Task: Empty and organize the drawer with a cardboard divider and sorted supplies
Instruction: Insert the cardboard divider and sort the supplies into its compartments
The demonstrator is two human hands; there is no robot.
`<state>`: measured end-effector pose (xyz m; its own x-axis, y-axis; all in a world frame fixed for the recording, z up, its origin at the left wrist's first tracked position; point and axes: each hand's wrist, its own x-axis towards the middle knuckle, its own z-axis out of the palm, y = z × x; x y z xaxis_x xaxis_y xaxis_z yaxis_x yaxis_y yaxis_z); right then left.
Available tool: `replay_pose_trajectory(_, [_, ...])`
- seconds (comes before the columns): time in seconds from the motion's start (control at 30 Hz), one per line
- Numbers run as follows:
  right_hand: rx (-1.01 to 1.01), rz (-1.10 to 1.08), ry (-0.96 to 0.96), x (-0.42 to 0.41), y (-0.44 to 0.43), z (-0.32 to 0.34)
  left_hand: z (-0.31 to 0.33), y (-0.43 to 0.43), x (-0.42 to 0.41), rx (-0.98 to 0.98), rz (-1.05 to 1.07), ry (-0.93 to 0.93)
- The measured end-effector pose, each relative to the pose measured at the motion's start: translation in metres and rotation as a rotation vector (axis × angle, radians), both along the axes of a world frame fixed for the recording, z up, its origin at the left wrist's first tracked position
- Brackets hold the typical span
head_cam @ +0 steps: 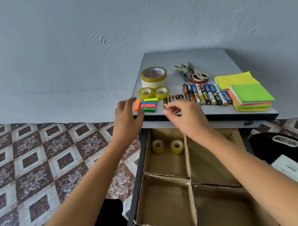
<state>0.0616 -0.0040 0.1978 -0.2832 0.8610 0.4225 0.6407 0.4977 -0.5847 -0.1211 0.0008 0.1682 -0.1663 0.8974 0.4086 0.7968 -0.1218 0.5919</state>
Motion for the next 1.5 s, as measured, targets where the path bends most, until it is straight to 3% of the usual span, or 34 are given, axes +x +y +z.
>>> replay_pose_trajectory(0.27, [-0.132, -0.154, -0.305, -0.022, 0.089, 0.034, 0.045, 0.087, -0.003, -0.434, -0.058, 0.178])
replay_pose_trajectory(0.37, [-0.249, -0.164, -0.428, -0.029, 0.111, 0.030, 0.048, 0.101, 0.001, -0.481, -0.083, 0.169])
replay_pose_trajectory(0.5, [-0.356, -0.126, -0.455, -0.031, 0.123, 0.023, 0.047, 0.109, 0.002, -0.495, -0.106, 0.146])
replay_pose_trajectory(0.87, [-0.231, -0.156, -0.200, -0.016, 0.114, 0.028, 0.060, 0.096, 0.001, -0.273, -0.069, 0.166])
replay_pose_trajectory(1.13, [-0.153, -0.140, 0.009, 0.019, 0.049, 0.057, 0.085, 0.039, 0.011, -0.064, -0.111, 0.101])
replay_pose_trajectory(1.33, [-0.211, -0.176, 0.058, 0.056, -0.008, 0.025, 0.030, -0.020, 0.033, -0.194, -0.274, 0.101])
replay_pose_trajectory(1.5, [-0.242, -0.211, -0.011, 0.073, -0.047, -0.016, -0.028, -0.033, 0.056, -0.318, -0.325, 0.145])
